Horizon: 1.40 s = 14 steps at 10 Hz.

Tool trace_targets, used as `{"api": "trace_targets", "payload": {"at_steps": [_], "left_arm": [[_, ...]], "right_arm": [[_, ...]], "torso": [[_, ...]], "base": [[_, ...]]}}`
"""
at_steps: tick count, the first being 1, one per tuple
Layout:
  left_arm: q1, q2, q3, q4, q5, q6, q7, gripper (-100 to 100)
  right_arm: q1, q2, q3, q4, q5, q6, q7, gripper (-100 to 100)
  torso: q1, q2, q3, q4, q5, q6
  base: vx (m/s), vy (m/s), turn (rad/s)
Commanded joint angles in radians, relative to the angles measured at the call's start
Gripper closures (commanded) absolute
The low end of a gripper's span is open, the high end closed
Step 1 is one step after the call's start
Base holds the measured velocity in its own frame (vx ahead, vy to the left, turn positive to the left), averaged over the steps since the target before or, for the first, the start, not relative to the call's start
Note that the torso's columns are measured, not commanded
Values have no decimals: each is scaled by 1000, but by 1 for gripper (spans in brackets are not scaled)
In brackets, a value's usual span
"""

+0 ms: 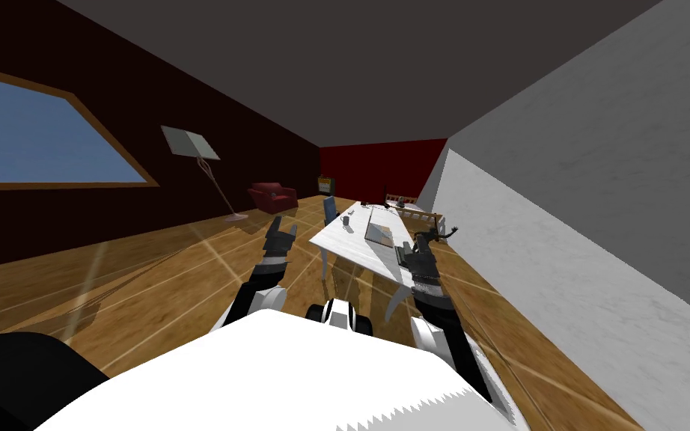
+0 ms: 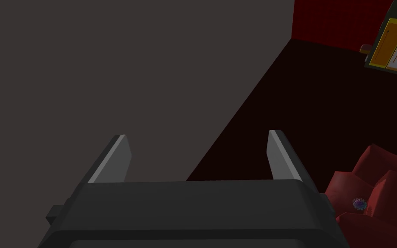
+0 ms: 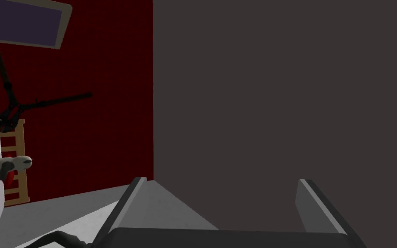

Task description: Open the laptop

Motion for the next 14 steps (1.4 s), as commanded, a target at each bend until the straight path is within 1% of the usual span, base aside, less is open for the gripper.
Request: {"api": "trace_targets", "payload": {"at_steps": [1, 4, 7, 8, 9, 11, 14], "left_arm": [[0, 0, 0, 0, 0, 0, 0, 0], [0, 0, 0, 0, 0, 0, 0, 0], [0, 0, 0, 0, 0, 0, 0, 0], [0, 0, 0, 0, 0, 0, 0, 0], [0, 0, 0, 0, 0, 0, 0, 0], [0, 0, 0, 0, 0, 0, 0, 0], [0, 0, 0, 0, 0, 0, 0, 0]], "right_arm": [[-7, -57, -38, 30, 65, 12, 63, -100], [-16, -109, -91, 72, 152, 25, 145, -100], [-27, -154, -147, 122, 242, 42, 229, -100], [-27, -154, -147, 122, 249, 42, 236, -100], [-31, -169, -167, 141, 282, 49, 267, -100], [-40, -202, -204, 184, 345, 67, 324, -100], [-55, -261, -258, 262, 436, 104, 414, -100]], "torso": [[1, 1, 1, 0, 0, 0], [-4, 0, 0, 0, -1, 0], [-2, -1, 0, 0, 0, 0], [-3, -1, 0, 0, -1, 0], [-5, -1, 0, 0, -1, 0], [-2, -1, -1, 0, 0, 0], [-2, -1, 0, 0, 0, 0]], "base": [[-55, 121, 51], [-50, 118, 75], [-31, 138, 85], [-9, 88, 25], [8, 89, 54], [12, 125, 100], [36, 150, 99]]}}
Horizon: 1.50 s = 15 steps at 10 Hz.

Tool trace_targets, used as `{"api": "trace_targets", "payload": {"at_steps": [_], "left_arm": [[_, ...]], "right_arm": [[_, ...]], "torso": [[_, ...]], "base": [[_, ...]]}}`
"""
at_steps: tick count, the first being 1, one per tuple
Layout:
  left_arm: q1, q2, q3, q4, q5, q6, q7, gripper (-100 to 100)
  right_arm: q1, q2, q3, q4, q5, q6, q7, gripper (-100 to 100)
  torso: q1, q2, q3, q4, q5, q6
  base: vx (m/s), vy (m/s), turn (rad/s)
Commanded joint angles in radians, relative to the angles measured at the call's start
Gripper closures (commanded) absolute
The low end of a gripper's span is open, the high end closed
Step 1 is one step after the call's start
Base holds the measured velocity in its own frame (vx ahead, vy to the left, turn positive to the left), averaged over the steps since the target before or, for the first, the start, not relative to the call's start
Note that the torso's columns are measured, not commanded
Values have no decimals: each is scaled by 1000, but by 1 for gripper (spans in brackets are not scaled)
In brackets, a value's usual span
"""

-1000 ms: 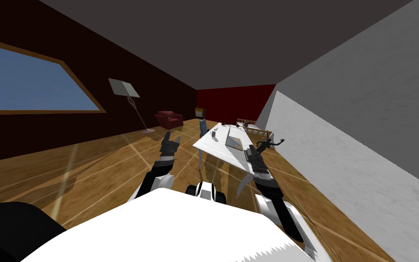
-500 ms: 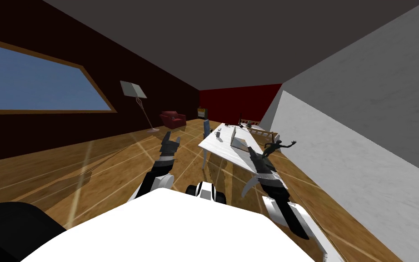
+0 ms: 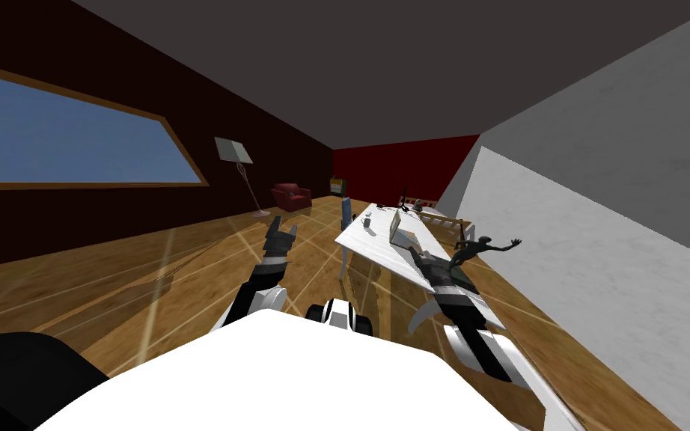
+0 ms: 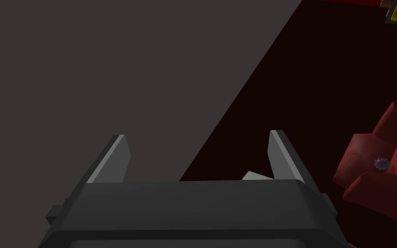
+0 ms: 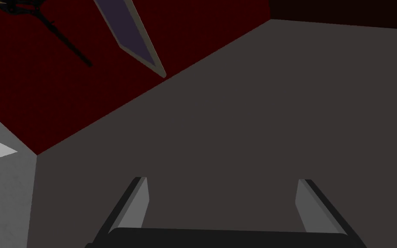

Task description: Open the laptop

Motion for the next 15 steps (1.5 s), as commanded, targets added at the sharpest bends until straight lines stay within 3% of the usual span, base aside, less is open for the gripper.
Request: {"api": "trace_targets", "payload": {"at_steps": [1, 4, 5, 8, 9, 14, 15], "left_arm": [[0, 0, 0, 0, 0, 0, 0, 0], [0, 0, 0, 0, 0, 0, 0, 0], [0, 0, 0, 0, 0, 0, 0, 0], [0, 0, 0, 0, 0, 0, 0, 0], [0, 0, 0, 0, 0, 0, 0, 0], [0, 0, 0, 0, 0, 0, 0, 0], [0, 0, 0, 0, 0, 0, 0, 0]], "right_arm": [[4, -34, -30, 26, 56, 29, 57, -100], [-14, -105, -79, 110, 146, 78, 144, -100], [-14, -105, -79, 119, 146, 78, 144, -100], [-34, -184, -123, 224, 228, 137, 226, -100], [-34, -184, -123, 224, 228, 137, 226, -100], [-61, -296, -174, 365, 323, 219, 323, -100], [-61, -296, -174, 365, 323, 219, 323, -100]], "torso": [[1, 0, 0, 0, 0, 0], [-3, -1, 0, 0, -1, 0], [0, -1, -1, 0, 0, 0], [-1, 0, 0, 0, 0, 0], [1, -1, -1, 0, 0, 0], [-1, 2, 1, 1, -1, 0], [0, 0, 0, 0, 0, 0]], "base": [[37, 120, 23], [68, 104, 86], [66, 100, 27], [91, 120, 83], [92, 95, 25], [102, 86, 64], [76, 62, 23]]}}
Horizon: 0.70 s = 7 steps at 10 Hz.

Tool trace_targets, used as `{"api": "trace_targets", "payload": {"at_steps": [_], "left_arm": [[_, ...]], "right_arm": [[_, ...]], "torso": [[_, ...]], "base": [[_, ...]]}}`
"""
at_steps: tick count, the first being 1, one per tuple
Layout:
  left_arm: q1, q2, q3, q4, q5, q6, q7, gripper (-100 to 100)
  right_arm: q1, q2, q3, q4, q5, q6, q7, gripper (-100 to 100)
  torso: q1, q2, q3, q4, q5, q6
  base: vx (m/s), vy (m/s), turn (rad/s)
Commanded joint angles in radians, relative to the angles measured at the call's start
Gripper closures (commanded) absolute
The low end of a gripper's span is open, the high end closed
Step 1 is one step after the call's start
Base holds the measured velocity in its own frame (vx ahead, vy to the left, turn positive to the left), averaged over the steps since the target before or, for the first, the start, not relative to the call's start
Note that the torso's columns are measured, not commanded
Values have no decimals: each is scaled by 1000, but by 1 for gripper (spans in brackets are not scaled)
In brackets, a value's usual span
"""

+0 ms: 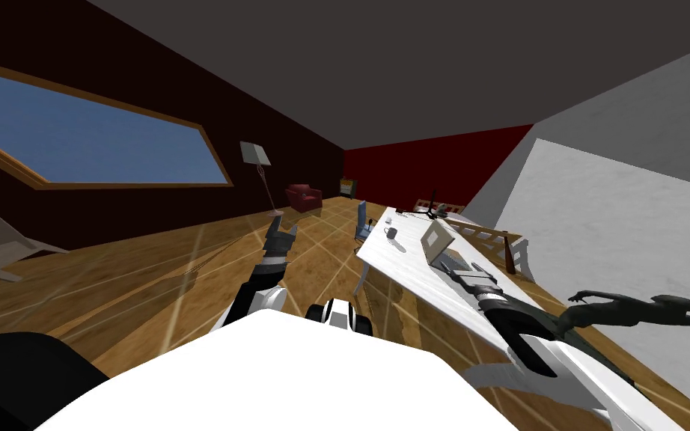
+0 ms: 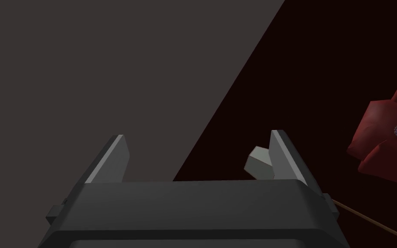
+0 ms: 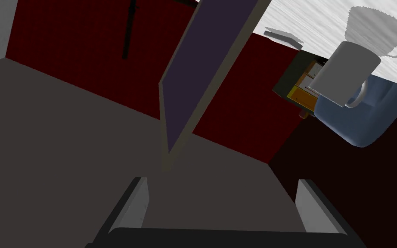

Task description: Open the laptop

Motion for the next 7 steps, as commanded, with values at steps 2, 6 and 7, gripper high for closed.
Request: {"api": "trace_targets", "payload": {"at_steps": [2, 6, 7], "left_arm": [[0, 0, 0, 0, 0, 0, 0, 0], [0, 0, 0, 0, 0, 0, 0, 0], [0, 0, 0, 0, 0, 0, 0, 0]], "right_arm": [[-26, -63, -30, 95, 57, 48, 64, -100], [-45, -151, -65, 200, 123, 107, 133, -100], [-49, -169, -72, 219, 135, 118, 146, -100]], "torso": [[-1, 1, 0, 0, -1, 0], [0, 0, 0, 0, 0, 0], [-1, 1, 1, 0, -1, 0]], "base": [[97, 68, 61], [134, 92, 63], [108, 82, 46]]}}
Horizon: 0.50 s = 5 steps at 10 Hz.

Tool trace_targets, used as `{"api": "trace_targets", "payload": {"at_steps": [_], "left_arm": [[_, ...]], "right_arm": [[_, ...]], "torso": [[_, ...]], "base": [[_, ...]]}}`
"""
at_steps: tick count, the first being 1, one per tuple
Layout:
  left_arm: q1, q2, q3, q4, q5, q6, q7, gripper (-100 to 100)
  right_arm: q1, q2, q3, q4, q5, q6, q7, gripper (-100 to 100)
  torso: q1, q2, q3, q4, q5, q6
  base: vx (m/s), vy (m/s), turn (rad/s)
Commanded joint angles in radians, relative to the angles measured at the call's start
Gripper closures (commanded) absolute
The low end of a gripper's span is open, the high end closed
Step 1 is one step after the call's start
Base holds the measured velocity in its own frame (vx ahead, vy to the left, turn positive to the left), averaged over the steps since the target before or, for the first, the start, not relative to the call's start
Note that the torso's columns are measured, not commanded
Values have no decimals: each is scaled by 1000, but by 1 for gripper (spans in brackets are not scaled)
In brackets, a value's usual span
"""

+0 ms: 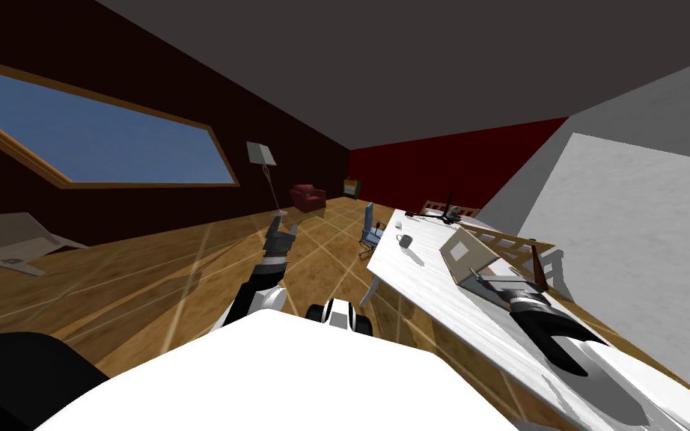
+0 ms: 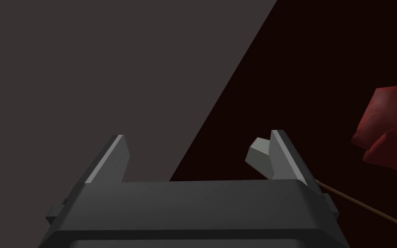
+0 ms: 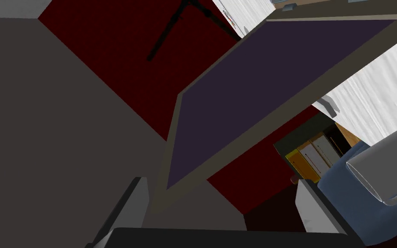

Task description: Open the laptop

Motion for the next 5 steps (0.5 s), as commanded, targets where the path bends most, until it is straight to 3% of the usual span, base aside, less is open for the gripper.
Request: {"api": "trace_targets", "payload": {"at_steps": [1, 3, 4, 5], "left_arm": [[0, 0, 0, 0, 0, 0, 0, 0], [0, 0, 0, 0, 0, 0, 0, 0], [0, 0, 0, 0, 0, 0, 0, 0], [0, 0, 0, 0, 0, 0, 0, 0]], "right_arm": [[7, -55, -17, 33, 27, 38, 26, -100], [2, -84, -27, 59, 46, 54, 47, -100], [8, -70, -31, 50, 40, 41, 41, -100], [-43, -104, 18, 90, 36, 87, 6, -100]], "torso": [[0, 1, 1, 0, 0, 0], [-1, 2, 1, 1, 0, 0], [-1, 0, 0, 0, 0, 0], [-1, 1, 0, 0, -1, 0]], "base": [[77, 74, 43], [55, 45, 31], [28, 14, 7], [-67, -22, 143]]}}
